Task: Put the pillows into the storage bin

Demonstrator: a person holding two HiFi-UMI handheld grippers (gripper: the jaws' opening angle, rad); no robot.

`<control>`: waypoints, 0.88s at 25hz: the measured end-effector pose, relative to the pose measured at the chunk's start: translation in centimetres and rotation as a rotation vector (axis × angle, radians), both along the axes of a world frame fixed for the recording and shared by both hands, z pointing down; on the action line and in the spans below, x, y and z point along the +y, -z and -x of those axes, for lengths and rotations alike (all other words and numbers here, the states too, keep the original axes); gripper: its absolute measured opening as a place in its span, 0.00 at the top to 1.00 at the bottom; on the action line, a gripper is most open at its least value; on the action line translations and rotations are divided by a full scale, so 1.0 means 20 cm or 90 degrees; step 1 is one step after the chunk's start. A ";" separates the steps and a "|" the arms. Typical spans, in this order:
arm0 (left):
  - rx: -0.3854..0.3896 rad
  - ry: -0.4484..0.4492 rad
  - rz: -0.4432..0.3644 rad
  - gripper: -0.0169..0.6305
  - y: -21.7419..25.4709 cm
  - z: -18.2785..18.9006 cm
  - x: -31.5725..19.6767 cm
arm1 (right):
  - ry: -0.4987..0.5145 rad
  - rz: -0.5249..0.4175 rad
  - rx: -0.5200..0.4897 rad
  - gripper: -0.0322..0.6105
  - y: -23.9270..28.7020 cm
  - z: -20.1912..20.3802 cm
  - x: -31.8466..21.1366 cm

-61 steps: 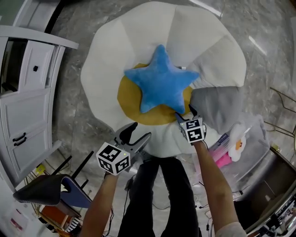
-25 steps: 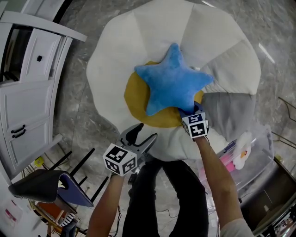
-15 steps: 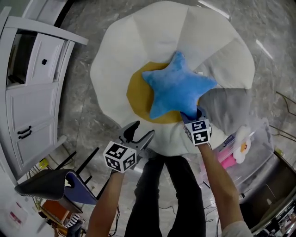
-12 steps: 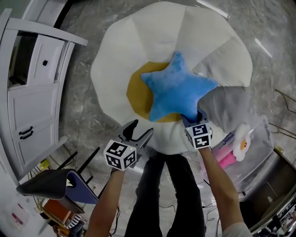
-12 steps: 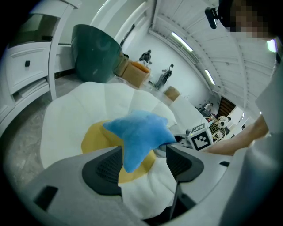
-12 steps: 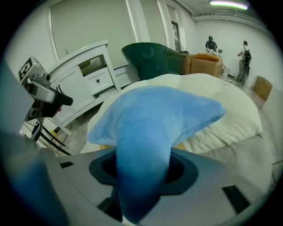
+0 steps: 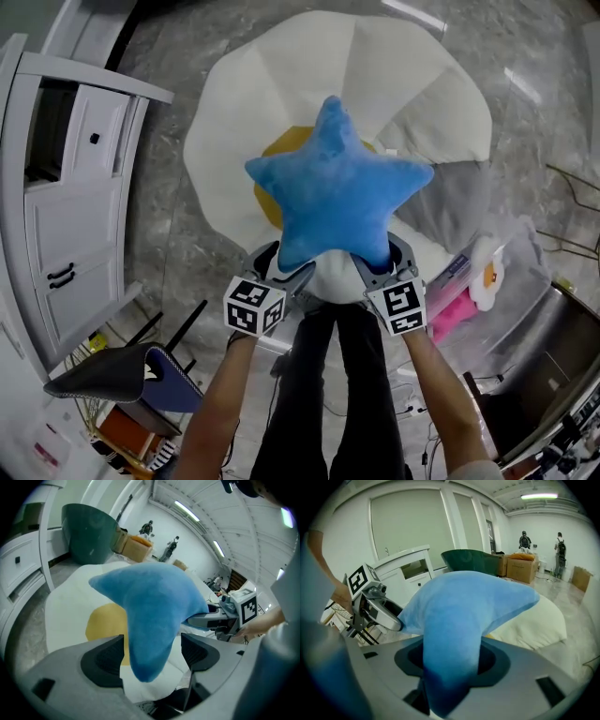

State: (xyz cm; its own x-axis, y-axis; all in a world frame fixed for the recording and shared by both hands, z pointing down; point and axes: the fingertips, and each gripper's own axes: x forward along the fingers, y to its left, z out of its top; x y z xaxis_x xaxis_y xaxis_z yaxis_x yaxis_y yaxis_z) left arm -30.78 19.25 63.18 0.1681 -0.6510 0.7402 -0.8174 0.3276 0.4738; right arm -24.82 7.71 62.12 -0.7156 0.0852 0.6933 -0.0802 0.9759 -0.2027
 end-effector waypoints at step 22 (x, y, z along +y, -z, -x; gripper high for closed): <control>-0.248 -0.102 -0.022 0.57 0.38 0.12 0.06 | -0.033 -0.006 -0.068 0.59 0.36 0.03 0.22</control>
